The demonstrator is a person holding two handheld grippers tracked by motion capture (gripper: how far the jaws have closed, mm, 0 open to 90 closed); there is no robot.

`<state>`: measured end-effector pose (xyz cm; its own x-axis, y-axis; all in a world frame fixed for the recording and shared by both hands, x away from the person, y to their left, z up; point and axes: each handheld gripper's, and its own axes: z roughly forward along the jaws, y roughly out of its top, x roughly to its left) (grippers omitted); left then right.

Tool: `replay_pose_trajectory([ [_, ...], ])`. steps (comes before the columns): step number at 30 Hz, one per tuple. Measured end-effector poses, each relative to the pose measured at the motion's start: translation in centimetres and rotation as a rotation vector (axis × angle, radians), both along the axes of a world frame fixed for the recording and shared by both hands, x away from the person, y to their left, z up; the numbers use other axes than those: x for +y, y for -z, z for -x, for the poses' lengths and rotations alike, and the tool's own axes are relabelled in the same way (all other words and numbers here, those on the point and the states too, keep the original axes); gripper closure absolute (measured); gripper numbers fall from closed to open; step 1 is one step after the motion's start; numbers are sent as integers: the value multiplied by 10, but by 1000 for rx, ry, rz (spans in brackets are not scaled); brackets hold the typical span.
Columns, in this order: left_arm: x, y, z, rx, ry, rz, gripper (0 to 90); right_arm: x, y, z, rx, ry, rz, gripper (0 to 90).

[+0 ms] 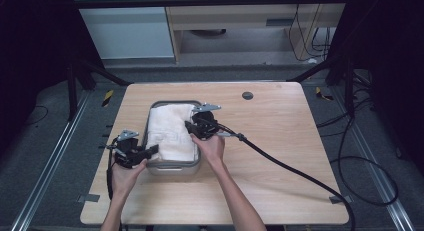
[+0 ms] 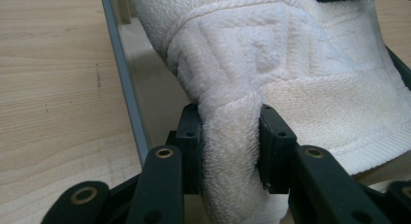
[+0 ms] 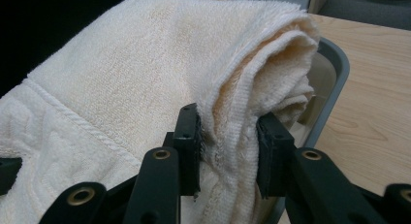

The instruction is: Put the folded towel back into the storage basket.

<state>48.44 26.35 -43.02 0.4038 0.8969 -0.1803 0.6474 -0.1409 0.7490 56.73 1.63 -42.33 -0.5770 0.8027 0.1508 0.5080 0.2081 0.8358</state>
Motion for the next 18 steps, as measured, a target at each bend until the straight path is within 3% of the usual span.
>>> replay_pose_trajectory([
  [18, -4, 1, -2, 19, -24, -44, 600, 2, 13, -3, 22, -10, 57, 643],
])
